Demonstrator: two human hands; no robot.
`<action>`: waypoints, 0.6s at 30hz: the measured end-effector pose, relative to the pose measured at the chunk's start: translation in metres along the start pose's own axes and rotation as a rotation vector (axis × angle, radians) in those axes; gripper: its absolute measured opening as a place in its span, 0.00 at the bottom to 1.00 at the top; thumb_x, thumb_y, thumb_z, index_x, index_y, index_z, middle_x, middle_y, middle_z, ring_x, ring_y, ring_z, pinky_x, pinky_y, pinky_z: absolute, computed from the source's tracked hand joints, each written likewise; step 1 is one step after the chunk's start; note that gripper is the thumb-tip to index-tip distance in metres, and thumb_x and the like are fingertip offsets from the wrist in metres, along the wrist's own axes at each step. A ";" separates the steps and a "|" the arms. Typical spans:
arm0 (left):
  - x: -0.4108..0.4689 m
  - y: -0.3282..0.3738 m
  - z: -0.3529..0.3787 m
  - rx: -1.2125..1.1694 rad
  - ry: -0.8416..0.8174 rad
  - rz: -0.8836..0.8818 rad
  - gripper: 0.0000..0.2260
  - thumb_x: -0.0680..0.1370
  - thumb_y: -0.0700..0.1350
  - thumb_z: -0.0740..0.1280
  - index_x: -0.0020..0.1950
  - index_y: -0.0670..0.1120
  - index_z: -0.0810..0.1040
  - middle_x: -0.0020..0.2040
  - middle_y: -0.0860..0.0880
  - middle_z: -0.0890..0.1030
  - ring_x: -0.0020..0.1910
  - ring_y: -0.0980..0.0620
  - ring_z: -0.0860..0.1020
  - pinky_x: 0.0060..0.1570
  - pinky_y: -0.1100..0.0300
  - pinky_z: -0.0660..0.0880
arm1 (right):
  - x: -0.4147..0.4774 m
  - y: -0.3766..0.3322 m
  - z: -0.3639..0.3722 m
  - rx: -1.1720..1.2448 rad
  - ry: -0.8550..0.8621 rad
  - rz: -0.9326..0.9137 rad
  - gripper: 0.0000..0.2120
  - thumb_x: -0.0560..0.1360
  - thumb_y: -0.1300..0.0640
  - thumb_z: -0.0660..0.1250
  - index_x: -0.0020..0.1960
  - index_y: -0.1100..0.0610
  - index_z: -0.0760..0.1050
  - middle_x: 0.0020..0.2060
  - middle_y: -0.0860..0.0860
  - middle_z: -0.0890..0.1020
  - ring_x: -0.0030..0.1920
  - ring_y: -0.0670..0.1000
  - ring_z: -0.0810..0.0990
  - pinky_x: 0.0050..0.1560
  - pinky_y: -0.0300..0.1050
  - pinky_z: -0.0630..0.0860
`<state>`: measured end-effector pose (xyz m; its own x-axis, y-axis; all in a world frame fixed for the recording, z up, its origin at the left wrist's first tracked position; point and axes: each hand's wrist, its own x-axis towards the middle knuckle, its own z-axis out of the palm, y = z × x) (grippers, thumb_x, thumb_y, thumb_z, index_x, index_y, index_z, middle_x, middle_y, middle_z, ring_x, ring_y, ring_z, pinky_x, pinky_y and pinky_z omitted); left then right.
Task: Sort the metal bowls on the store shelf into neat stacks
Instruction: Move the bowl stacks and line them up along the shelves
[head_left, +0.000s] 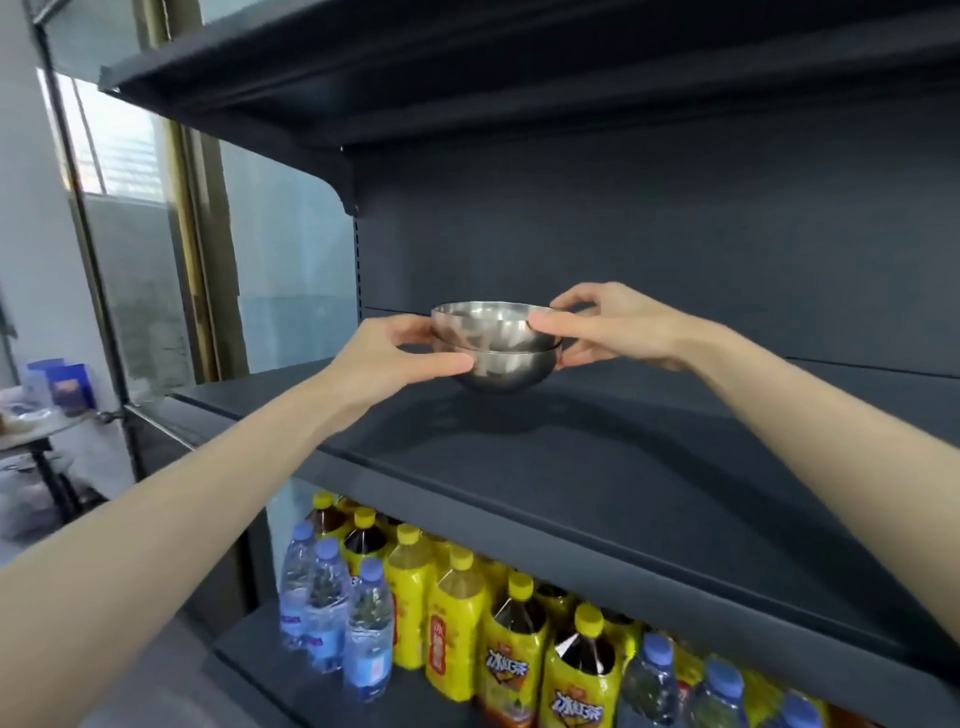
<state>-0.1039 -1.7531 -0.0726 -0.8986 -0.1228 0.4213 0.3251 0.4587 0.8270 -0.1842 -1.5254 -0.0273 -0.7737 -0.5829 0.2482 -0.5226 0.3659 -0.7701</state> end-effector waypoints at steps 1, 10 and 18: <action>0.008 -0.006 -0.011 0.009 -0.009 0.006 0.11 0.69 0.47 0.76 0.50 0.53 0.82 0.48 0.56 0.85 0.53 0.60 0.80 0.61 0.59 0.72 | 0.012 -0.002 0.007 0.000 0.006 0.000 0.27 0.67 0.41 0.72 0.59 0.56 0.72 0.50 0.54 0.83 0.43 0.46 0.85 0.45 0.35 0.80; 0.087 -0.080 -0.102 -0.025 -0.109 0.061 0.12 0.68 0.45 0.77 0.51 0.49 0.83 0.48 0.52 0.85 0.48 0.62 0.81 0.56 0.65 0.73 | 0.115 -0.027 0.068 -0.052 0.076 0.046 0.32 0.67 0.41 0.72 0.62 0.59 0.70 0.50 0.53 0.84 0.45 0.48 0.85 0.50 0.39 0.81; 0.164 -0.152 -0.194 -0.022 -0.295 0.104 0.13 0.70 0.41 0.76 0.53 0.44 0.81 0.37 0.60 0.84 0.40 0.68 0.80 0.39 0.78 0.71 | 0.206 -0.046 0.148 -0.063 0.188 0.149 0.27 0.70 0.43 0.72 0.61 0.58 0.72 0.52 0.55 0.84 0.47 0.49 0.85 0.51 0.40 0.81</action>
<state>-0.2430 -2.0138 -0.0567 -0.9060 0.1858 0.3804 0.4230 0.4354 0.7947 -0.2668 -1.7696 -0.0275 -0.8940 -0.3756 0.2444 -0.4145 0.4857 -0.7696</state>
